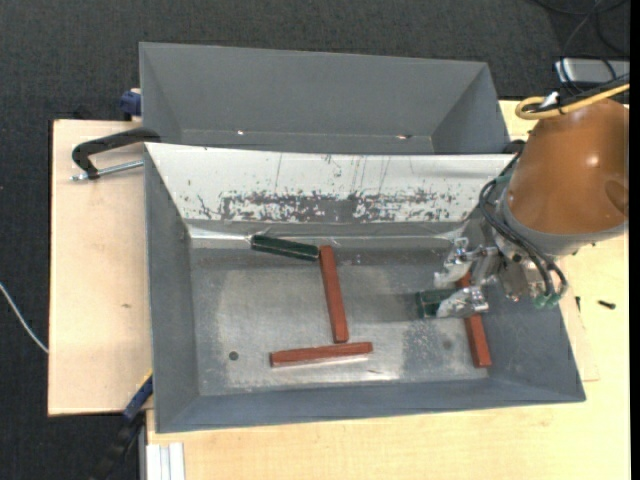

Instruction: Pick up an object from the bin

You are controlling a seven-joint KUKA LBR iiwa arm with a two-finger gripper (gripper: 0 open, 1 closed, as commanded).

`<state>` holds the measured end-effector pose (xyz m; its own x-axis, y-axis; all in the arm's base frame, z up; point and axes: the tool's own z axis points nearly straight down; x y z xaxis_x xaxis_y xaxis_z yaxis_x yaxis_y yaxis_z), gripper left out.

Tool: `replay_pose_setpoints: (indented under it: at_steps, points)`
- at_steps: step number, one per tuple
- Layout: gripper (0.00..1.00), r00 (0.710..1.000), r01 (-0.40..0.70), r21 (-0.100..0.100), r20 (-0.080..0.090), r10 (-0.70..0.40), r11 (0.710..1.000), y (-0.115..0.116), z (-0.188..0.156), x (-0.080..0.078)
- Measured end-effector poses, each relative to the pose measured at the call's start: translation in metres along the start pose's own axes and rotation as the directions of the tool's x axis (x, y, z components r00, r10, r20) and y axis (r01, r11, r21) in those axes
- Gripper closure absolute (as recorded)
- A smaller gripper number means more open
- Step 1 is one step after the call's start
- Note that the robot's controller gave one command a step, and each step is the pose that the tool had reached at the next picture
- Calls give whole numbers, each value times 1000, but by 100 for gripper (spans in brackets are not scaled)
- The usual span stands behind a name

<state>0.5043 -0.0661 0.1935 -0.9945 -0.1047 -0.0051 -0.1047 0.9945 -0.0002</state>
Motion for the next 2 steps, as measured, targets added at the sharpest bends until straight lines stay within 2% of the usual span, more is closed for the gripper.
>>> replay_pose_setpoints:
  at_steps: [1,2]
  points:
    - [100,1000,0,0,0,0,1000,0,0,0]
    - [100,1000,-13,0,1,13,1000,-7,-51,3]
